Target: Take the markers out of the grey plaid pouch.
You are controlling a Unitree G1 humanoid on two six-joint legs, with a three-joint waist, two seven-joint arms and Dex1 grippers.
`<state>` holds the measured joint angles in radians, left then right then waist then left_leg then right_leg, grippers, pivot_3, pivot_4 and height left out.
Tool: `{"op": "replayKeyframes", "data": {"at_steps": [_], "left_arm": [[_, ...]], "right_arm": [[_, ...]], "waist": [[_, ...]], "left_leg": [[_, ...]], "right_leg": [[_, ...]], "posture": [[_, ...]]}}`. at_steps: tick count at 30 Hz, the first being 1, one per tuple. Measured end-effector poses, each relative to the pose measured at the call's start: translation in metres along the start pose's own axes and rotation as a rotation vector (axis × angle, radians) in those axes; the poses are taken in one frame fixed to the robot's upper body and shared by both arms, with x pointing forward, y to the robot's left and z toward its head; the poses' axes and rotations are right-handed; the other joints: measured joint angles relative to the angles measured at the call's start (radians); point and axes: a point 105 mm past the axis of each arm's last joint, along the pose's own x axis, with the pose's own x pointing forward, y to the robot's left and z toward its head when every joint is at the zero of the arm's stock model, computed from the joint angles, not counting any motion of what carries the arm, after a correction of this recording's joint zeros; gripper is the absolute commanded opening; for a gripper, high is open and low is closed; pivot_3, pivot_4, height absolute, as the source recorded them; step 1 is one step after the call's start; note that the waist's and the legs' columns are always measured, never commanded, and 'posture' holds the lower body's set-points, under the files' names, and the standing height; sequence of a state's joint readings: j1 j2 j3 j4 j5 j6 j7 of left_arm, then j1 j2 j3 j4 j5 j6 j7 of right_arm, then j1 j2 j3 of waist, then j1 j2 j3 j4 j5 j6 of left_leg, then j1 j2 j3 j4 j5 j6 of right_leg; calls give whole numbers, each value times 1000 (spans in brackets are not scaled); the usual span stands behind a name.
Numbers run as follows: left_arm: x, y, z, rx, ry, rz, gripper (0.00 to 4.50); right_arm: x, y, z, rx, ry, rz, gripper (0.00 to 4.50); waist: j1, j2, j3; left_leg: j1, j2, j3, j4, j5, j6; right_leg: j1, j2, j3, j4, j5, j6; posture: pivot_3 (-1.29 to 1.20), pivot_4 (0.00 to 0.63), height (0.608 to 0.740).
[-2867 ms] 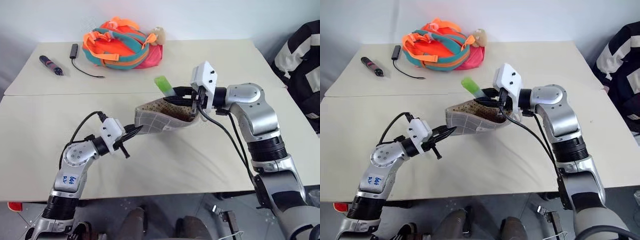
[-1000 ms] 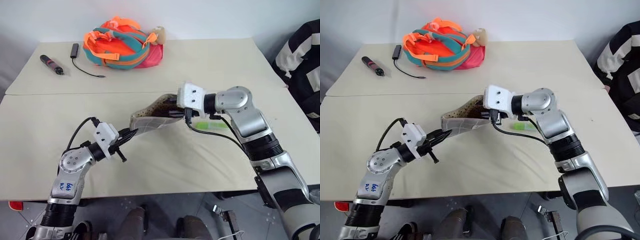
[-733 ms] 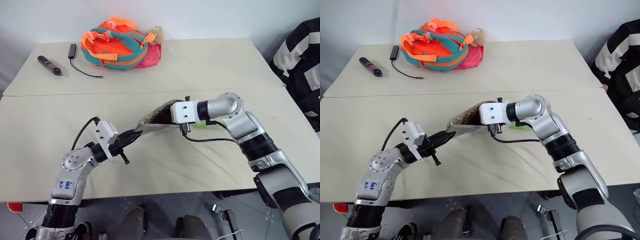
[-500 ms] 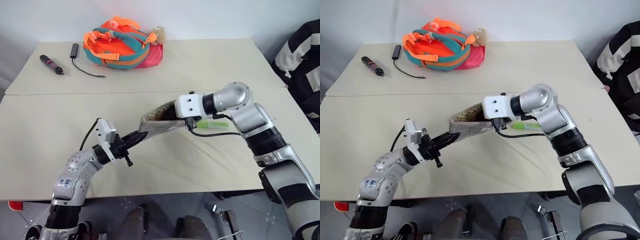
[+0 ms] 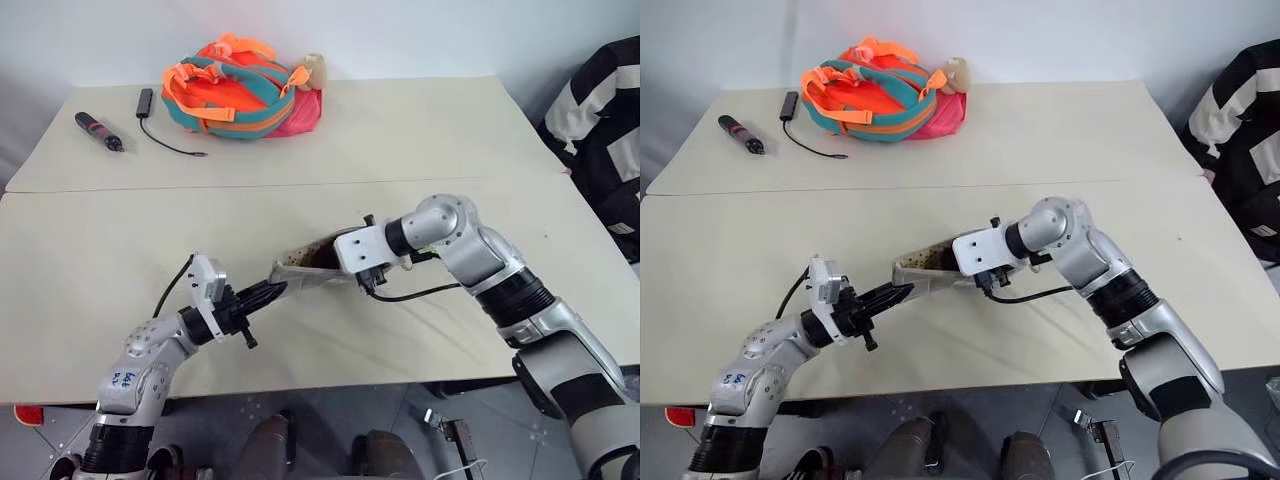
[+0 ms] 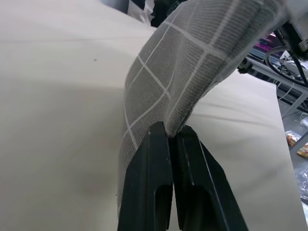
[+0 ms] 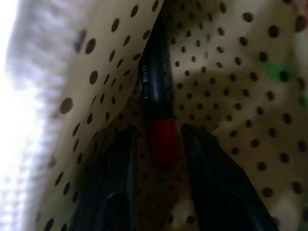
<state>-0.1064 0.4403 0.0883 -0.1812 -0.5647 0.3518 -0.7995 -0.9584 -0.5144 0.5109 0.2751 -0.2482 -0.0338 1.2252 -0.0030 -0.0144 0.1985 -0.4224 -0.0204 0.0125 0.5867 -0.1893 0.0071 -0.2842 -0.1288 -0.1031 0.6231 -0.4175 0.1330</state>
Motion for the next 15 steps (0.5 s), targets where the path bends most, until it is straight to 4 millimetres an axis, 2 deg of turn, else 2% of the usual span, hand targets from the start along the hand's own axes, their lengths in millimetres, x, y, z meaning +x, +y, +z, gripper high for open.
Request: {"op": "replayKeyframes", "data": {"at_steps": [5,15], "left_arm": [[0,1,-1,11,9,9,0],[2,0,-4,6,10,9,0]], "right_arm": [[13,-8,-6,-30,9,-70,1499],[22,-9,-9,-52,22,-90,1499]], "waist": [[0,0,0],[-1,0,0]], "left_leg": [[0,0,0,0,0,0],[0,0,0,0,0,0]], "right_leg": [[0,0,0,1,0,0],[0,0,0,1,0,0]], "posture": [[0,150,740],[0,150,740]]}}
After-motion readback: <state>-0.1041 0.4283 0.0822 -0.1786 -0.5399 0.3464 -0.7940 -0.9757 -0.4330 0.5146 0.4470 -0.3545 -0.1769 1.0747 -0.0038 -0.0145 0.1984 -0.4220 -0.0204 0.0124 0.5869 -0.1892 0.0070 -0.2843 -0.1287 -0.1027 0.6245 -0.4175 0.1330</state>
